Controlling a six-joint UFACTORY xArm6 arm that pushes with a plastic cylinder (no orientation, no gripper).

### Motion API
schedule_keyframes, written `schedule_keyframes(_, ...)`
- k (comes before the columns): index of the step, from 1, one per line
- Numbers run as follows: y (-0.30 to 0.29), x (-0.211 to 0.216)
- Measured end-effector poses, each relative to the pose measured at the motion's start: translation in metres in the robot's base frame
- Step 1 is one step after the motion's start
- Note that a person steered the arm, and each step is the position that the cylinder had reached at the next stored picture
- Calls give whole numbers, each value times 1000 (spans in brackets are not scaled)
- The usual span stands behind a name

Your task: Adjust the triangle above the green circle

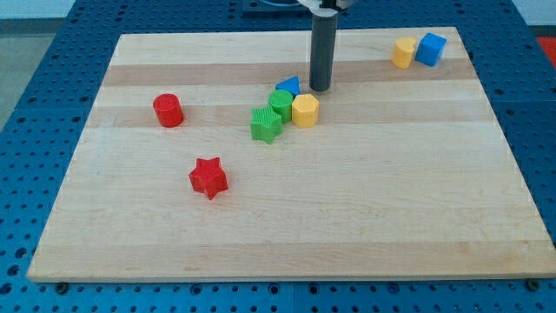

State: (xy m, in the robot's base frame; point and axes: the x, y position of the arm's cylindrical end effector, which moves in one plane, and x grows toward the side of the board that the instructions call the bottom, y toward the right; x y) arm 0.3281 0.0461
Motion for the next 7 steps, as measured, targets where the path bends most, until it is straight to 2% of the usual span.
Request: schedule_keyframes(7,-32,0)
